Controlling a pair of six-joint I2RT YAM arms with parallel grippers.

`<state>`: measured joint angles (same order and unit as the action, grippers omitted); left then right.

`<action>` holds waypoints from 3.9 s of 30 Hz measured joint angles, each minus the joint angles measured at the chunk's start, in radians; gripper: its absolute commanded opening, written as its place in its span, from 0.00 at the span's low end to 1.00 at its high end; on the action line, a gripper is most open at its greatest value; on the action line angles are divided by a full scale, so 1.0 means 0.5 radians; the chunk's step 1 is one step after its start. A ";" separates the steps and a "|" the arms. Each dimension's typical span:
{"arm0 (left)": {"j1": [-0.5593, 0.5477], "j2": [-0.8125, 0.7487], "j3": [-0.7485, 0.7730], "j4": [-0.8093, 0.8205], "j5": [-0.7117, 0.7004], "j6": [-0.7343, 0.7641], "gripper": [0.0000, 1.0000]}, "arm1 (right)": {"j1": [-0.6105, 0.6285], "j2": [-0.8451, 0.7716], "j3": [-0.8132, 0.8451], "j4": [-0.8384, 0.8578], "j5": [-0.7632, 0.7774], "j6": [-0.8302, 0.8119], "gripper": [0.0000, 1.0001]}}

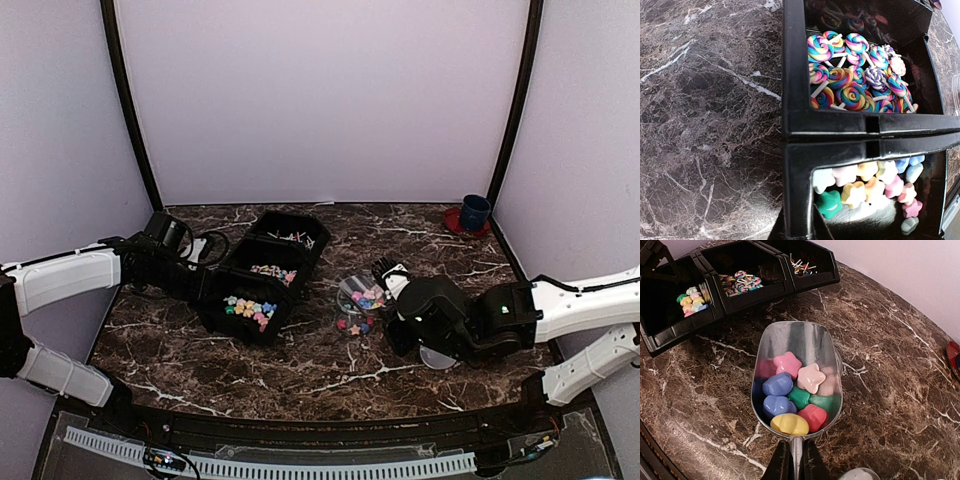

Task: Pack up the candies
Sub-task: Place the fake candies in the packing bottle, then place the storage box at the center of the board.

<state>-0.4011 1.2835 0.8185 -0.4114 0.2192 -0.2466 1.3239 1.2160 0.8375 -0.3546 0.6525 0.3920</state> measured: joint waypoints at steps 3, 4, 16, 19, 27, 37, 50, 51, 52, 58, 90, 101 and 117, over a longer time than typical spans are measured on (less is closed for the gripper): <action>0.000 0.000 0.000 0.001 -0.001 0.000 0.00 | 0.014 0.025 0.086 -0.163 -0.002 0.100 0.00; 0.001 0.000 0.000 0.000 -0.001 0.000 0.00 | 0.016 0.033 0.108 -0.208 -0.001 0.127 0.00; 0.001 0.000 0.000 -0.001 -0.002 0.000 0.00 | 0.018 0.114 0.330 -0.648 -0.063 0.308 0.00; 0.001 0.000 0.000 -0.001 -0.002 0.000 0.00 | 0.018 0.156 0.362 -0.719 -0.085 0.318 0.00; 0.001 0.000 0.000 -0.001 -0.005 0.000 0.00 | 0.018 0.252 0.495 -0.885 -0.134 0.327 0.00; 0.001 0.000 0.000 -0.002 -0.007 0.000 0.00 | 0.018 0.379 0.733 -1.122 -0.161 0.337 0.00; 0.001 0.000 0.000 -0.002 -0.008 0.000 0.00 | 0.013 0.491 0.838 -1.305 -0.163 0.340 0.00; 0.001 0.000 0.000 -0.002 -0.008 0.000 0.00 | 0.009 0.493 0.846 -1.317 -0.166 0.338 0.00; 0.001 0.000 0.000 -0.002 -0.008 0.000 0.00 | 0.005 0.494 0.855 -1.328 -0.169 0.336 0.00; 0.001 0.000 0.000 -0.004 -0.016 0.000 0.00 | -0.011 0.525 0.914 -1.392 -0.185 0.327 0.00; -0.141 0.152 0.034 -0.046 -0.216 -0.071 0.00 | -0.057 0.224 0.468 -0.622 0.063 -0.348 0.00; -0.194 0.151 -0.084 0.108 -0.271 -0.213 0.00 | -0.038 0.281 0.253 0.141 0.069 -0.703 0.00; -0.277 0.147 -0.244 0.303 -0.361 -0.329 0.13 | -0.016 0.328 0.182 0.404 -0.003 -0.745 0.00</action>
<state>-0.5396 1.3571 0.6964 -0.2600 0.0387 -0.4110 1.3159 1.3800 0.9287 -0.1528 0.6510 0.0193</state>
